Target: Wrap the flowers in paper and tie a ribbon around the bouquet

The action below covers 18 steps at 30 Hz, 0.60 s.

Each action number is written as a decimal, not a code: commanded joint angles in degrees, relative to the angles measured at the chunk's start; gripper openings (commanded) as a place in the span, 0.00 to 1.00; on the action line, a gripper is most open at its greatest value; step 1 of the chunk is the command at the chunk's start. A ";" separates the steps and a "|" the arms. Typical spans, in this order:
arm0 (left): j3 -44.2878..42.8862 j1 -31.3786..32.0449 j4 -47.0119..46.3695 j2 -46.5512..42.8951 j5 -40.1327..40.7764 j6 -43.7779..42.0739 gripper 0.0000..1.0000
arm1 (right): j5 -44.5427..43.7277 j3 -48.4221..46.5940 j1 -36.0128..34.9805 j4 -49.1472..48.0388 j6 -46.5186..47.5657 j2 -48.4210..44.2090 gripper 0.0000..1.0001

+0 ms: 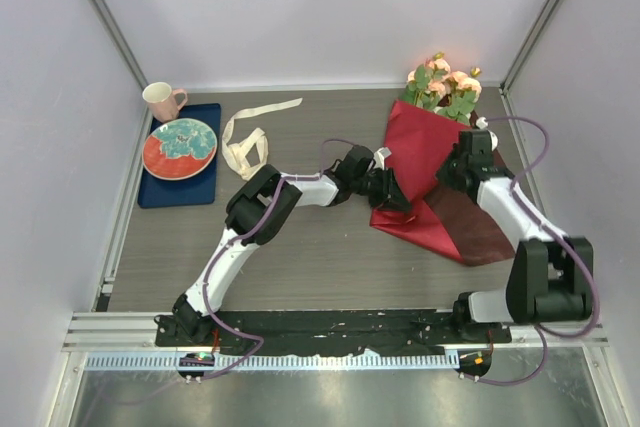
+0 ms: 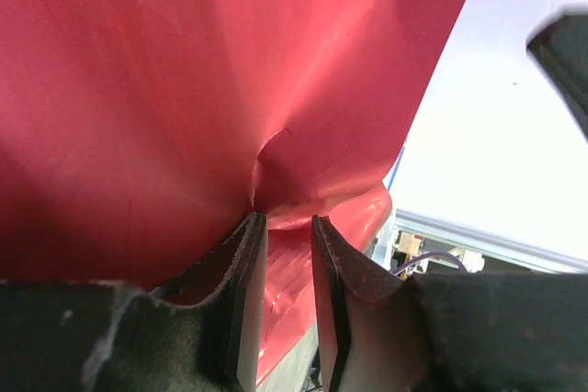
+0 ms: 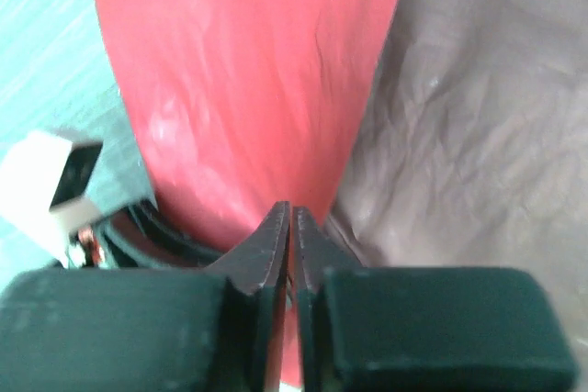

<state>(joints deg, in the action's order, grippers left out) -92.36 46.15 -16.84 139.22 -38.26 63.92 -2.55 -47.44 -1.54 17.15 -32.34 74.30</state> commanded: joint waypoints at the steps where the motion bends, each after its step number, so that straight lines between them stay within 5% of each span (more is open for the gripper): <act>1: -0.02 0.34 1.54 0.36 -0.15 -1.25 0.30 | -3.51 -9.32 -0.04 -0.63 1.22 8.31 0.06; 11: 1.48 0.34 2.68 -4.73 -0.85 -2.75 0.47 | -3.87 -13.38 0.05 -1.75 1.40 19.73 0.05; 18: 0.42 0.34 3.92 -7.03 -1.55 -2.57 0.39 | -2.22 -10.74 -0.13 -5.36 2.45 23.87 0.02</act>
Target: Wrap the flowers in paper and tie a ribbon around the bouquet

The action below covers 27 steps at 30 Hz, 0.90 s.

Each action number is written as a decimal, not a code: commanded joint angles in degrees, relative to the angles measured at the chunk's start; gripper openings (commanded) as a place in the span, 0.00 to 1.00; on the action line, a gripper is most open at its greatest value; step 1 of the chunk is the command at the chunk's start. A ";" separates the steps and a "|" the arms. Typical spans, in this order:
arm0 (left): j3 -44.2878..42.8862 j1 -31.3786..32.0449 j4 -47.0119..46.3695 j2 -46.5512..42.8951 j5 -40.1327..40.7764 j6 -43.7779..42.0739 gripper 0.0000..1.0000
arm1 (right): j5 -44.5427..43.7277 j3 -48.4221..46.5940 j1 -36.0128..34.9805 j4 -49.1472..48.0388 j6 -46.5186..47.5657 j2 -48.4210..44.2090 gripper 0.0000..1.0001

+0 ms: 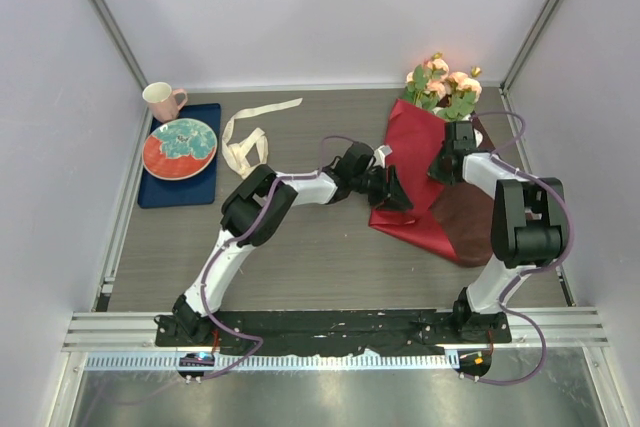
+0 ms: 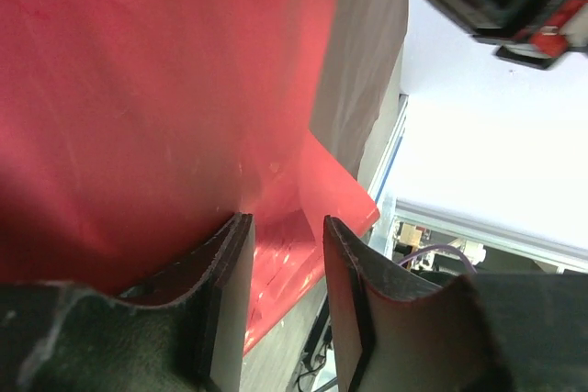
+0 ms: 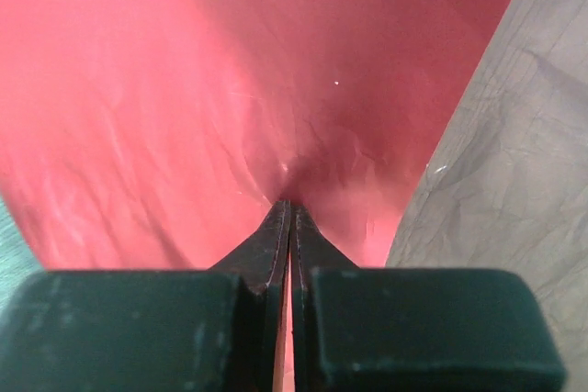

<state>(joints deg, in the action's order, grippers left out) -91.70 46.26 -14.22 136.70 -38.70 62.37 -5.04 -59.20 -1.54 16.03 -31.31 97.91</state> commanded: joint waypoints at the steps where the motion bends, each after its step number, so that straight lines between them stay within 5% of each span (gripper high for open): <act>1: -0.23 0.32 1.30 -4.43 -1.29 -0.67 0.39 | 1.16 1.36 -0.22 -5.04 1.60 0.61 0.01; 18: 1.87 -0.56 7.01 -4.08 -0.50 -5.32 0.38 | 8.56 -0.30 -3.73 -8.14 -0.86 5.90 0.02; 22: 3.37 -1.44 7.80 -4.08 -0.77 -6.56 0.38 | 5.21 -1.10 -3.47 2.57 0.11 -2.33 0.15; 24: 3.98 -1.52 7.89 -5.39 -1.11 -7.17 0.39 | 3.13 0.57 -3.12 5.31 0.46 -6.22 0.35; 27: 3.38 -1.00 7.54 -7.84 -3.05 -6.82 0.43 | 4.15 4.69 -2.68 8.92 0.29 -14.65 0.48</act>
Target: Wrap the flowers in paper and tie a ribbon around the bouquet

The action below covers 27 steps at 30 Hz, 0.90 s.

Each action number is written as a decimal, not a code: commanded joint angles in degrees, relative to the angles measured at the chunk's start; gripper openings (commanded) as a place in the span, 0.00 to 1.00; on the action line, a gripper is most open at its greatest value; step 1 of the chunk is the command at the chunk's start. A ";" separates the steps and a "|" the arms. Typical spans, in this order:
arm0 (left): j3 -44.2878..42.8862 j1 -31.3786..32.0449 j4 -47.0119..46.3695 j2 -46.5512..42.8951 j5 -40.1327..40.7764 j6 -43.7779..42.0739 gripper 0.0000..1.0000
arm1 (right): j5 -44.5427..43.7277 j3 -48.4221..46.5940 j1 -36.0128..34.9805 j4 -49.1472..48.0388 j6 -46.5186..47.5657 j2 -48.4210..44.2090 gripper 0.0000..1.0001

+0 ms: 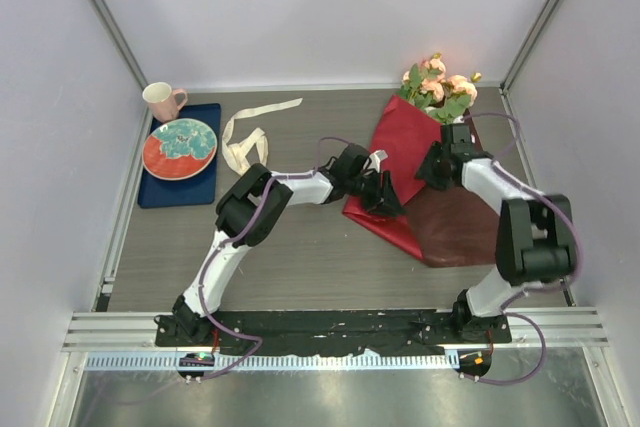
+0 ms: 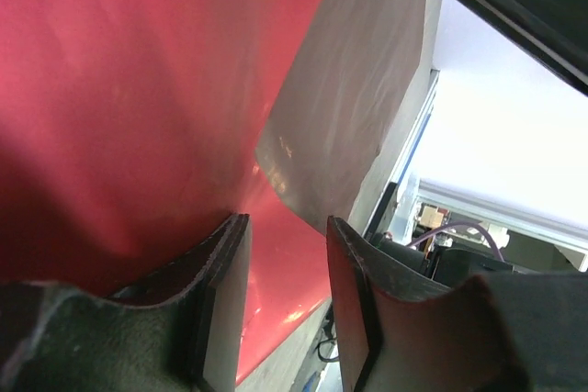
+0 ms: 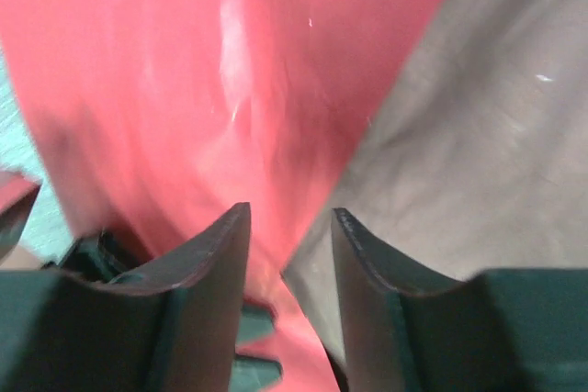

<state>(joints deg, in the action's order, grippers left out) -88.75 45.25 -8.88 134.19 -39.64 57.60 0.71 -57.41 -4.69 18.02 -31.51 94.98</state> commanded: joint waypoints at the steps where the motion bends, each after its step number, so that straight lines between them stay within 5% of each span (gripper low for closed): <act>1: 0.16 0.10 2.29 -6.30 -3.42 -1.45 0.44 | 0.93 5.70 0.56 7.98 0.39 -13.83 0.50; 6: 0.51 0.01 1.15 -13.06 -5.19 -0.12 0.50 | 7.01 13.45 -0.40 10.98 1.36 -26.50 0.55; 11: 2.00 -2.01 8.61 -19.66 -2.65 -6.78 0.46 | 7.12 17.41 -11.29 15.29 -0.92 -34.32 0.55; 17: 4.64 -6.13 14.42 -20.38 0.52 -11.63 0.37 | 9.32 19.35 -22.45 12.04 -5.93 -35.31 0.30; 27: 5.08 -10.54 14.42 -18.10 2.81 -12.87 0.38 | 10.04 23.48 -24.58 6.31 -9.27 -28.54 0.06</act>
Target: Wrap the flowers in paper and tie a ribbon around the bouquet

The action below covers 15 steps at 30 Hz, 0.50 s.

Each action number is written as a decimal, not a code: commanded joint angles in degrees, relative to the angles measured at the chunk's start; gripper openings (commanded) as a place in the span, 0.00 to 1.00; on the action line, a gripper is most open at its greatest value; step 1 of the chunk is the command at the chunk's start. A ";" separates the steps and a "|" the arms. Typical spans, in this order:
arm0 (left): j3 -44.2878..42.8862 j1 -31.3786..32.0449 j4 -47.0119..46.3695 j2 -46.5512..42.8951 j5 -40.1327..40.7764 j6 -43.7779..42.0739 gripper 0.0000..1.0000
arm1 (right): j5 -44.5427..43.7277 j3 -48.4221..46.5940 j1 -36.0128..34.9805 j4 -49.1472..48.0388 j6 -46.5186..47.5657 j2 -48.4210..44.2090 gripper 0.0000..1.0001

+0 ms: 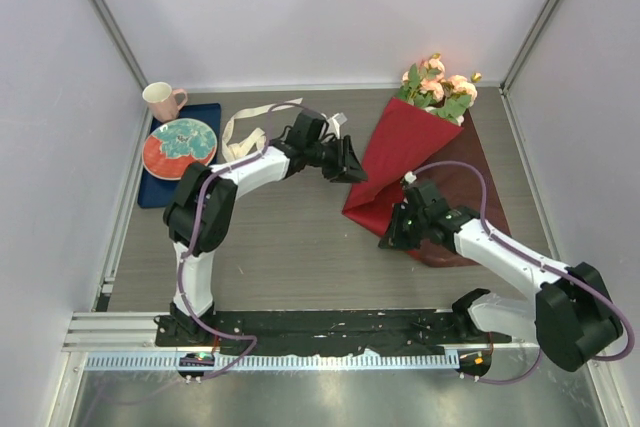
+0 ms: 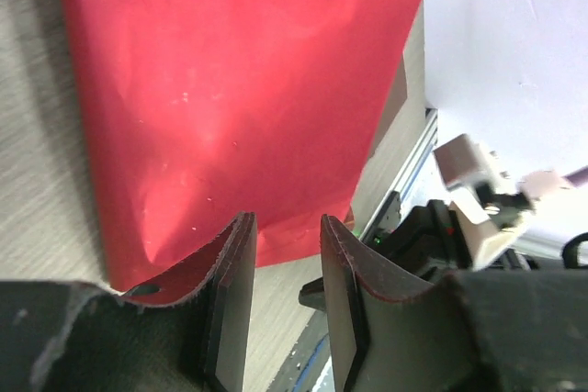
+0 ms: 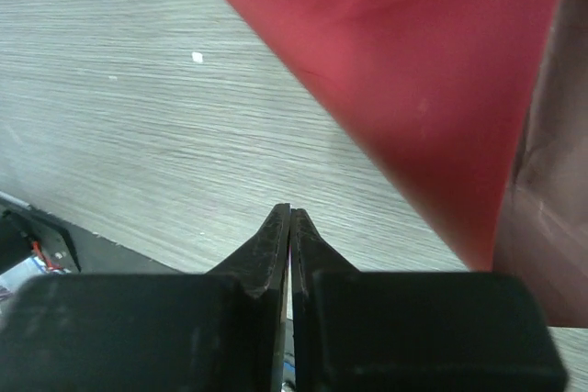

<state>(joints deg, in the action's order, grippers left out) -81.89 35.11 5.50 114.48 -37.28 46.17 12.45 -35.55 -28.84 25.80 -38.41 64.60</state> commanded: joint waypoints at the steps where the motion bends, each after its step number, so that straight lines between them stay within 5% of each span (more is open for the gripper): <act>1: -2.13 -0.31 -0.48 2.32 -0.51 -0.22 0.37 | -2.86 2.32 -0.43 -1.20 -2.89 1.93 0.05; 7: -2.49 0.92 -7.69 7.16 -1.75 3.84 0.33 | -12.00 2.86 1.23 -0.31 -3.43 2.02 0.03; 15: 0.41 3.12 -16.56 7.78 -1.48 7.35 0.33 | -11.39 1.27 5.55 -2.95 -1.32 6.94 0.02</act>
<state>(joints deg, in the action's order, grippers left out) -82.04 37.30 -2.55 123.04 -37.54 50.87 3.01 -32.25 -24.82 25.17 -40.69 69.69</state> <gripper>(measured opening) 0.329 0.050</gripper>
